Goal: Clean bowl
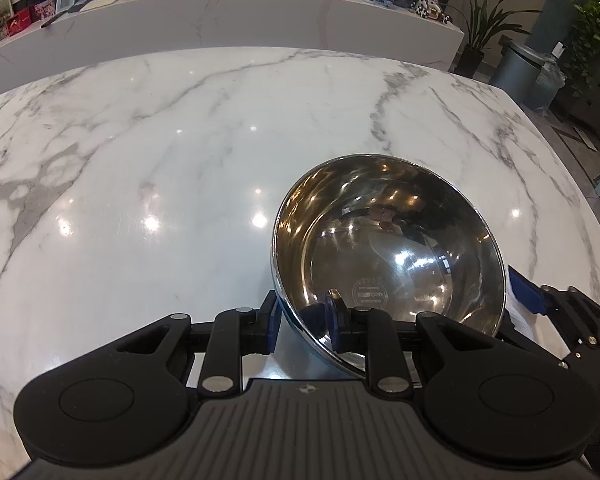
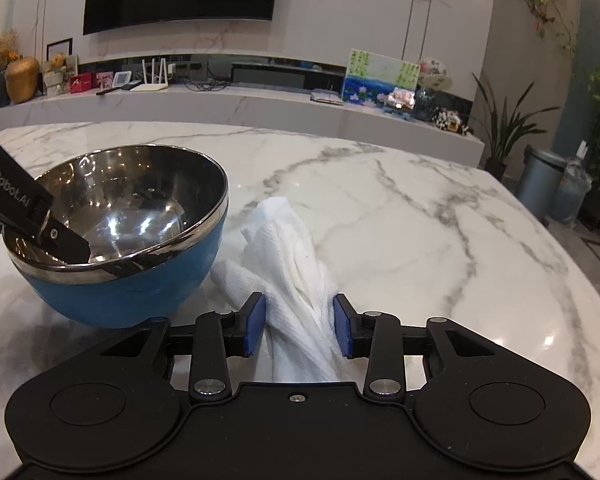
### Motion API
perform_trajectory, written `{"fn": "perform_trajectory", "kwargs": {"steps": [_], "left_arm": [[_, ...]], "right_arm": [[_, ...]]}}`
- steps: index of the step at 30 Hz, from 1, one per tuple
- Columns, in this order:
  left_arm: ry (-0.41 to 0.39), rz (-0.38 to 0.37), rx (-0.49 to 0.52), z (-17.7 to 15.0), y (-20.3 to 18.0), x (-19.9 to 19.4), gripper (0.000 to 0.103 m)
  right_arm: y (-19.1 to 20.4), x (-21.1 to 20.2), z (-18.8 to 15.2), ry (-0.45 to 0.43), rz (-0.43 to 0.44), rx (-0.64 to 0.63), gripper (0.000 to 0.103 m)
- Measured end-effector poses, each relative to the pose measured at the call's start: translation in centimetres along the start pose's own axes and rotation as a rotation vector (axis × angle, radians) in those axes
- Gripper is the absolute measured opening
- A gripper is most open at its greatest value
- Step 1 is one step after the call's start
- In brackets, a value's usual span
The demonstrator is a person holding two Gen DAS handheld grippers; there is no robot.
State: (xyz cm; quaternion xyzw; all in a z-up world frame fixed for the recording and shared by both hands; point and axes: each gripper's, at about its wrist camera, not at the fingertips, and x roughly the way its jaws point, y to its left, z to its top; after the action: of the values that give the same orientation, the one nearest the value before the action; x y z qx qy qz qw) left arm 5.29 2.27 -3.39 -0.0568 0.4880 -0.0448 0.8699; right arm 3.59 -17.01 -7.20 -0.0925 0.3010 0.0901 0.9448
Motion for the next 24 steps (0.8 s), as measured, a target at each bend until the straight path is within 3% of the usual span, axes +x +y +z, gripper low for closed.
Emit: {"fn": "perform_trajectory", "kwargs": {"steps": [5,7,14,24], "left_arm": [[0.001,-0.006,-0.001,-0.1,-0.2,0.1,0.021],[0.001,-0.005,-0.006,-0.1,-0.2,0.1,0.021],[0.006,-0.002,-0.008,0.0,-0.4,0.1,0.021],[0.008,0.001,-0.005,-0.1,-0.5,0.0,0.021]], "right_arm": [[-0.1,0.1,0.2,0.008,0.017,0.029,0.015],[-0.3,-0.7,0.5,-0.021,0.03,0.077,0.014],[-0.2,-3.6,1.3,-0.129,0.047,0.056,0.014],[0.4,-3.6,0.5,-0.077,0.09,0.021,0.014]]}}
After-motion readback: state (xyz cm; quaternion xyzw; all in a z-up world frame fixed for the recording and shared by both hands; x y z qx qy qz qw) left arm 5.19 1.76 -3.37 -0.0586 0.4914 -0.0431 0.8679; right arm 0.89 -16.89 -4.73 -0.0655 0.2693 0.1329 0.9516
